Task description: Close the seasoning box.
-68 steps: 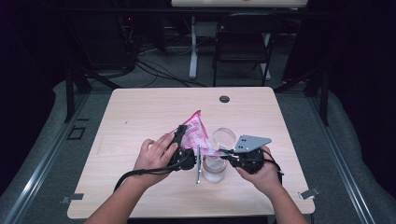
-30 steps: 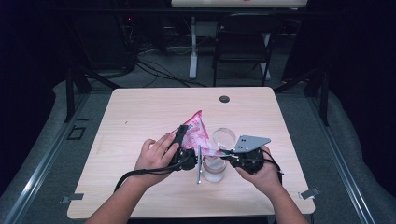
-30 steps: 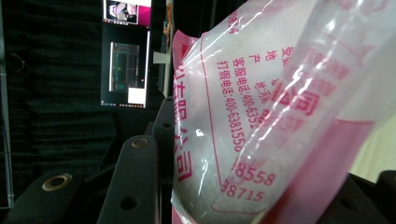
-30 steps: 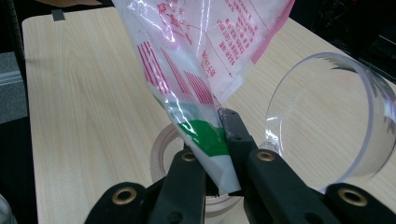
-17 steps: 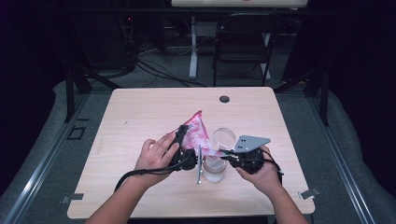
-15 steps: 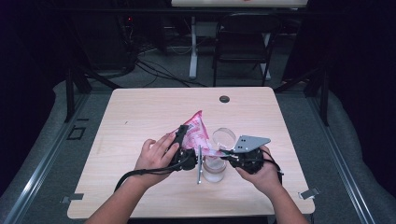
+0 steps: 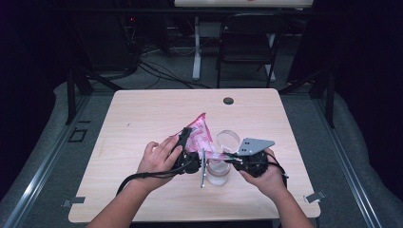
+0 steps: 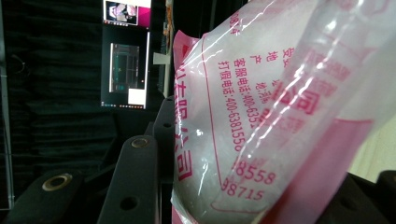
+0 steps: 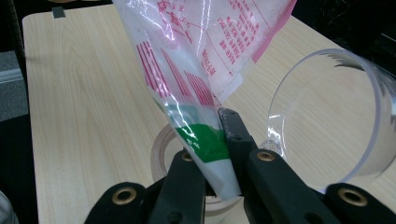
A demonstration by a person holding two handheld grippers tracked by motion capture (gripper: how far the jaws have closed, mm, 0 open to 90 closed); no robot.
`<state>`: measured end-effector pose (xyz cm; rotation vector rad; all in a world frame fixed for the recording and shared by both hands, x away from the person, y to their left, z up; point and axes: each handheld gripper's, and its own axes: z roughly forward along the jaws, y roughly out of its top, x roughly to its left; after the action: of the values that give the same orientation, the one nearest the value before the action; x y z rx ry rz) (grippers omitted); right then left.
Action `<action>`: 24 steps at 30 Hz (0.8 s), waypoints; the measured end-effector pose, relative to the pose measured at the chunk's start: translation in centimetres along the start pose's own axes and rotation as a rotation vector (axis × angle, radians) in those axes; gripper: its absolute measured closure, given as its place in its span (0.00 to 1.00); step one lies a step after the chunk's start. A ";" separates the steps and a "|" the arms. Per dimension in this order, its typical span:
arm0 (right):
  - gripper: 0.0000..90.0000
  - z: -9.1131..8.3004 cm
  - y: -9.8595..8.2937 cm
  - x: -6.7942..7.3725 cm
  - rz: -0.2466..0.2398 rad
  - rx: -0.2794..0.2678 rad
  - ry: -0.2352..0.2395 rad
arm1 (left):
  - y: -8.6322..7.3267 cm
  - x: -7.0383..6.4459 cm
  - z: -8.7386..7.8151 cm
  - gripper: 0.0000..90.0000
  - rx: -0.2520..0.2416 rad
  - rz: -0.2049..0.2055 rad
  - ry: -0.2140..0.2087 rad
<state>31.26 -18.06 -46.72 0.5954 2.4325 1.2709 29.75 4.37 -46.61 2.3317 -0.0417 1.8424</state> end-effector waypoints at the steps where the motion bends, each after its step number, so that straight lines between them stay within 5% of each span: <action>1: 0.98 0.0 0.0 0.0 -0.001 0.001 0.002 | 0.0 0.0 0.0 0.68 0.000 0.000 0.000; 24: 0.98 0.2 -0.1 0.0 0.001 0.005 0.005 | 0.1 0.0 -0.1 0.68 -0.004 0.005 0.004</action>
<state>31.29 -17.95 -46.87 0.5956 2.4404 1.2695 29.68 4.30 -46.56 2.3277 -0.0505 1.8478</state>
